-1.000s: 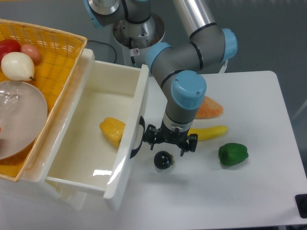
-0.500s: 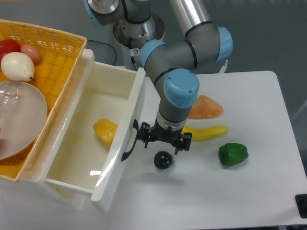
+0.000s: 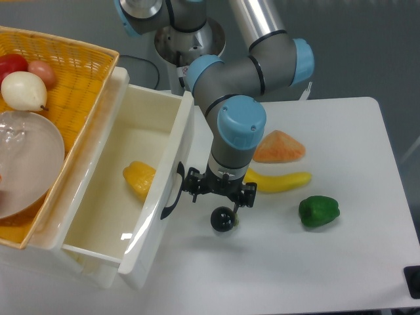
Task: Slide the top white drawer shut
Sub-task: 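Push the drawer front with the gripper, sliding the drawer into the cabinet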
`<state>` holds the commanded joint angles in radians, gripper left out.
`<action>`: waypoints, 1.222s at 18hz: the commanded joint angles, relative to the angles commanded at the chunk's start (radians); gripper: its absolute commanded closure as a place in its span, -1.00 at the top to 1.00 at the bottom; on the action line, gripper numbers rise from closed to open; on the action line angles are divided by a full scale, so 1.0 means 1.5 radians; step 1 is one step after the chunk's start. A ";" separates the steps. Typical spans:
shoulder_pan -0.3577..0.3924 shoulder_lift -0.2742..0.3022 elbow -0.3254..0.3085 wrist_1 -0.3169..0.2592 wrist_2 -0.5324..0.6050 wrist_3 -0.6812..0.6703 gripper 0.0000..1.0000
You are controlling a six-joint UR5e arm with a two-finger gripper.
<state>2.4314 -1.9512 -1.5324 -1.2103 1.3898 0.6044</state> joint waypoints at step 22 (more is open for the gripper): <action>-0.048 0.015 0.000 -0.032 -0.004 0.000 1.00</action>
<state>2.3593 -1.9282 -1.5324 -1.2579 1.3837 0.6044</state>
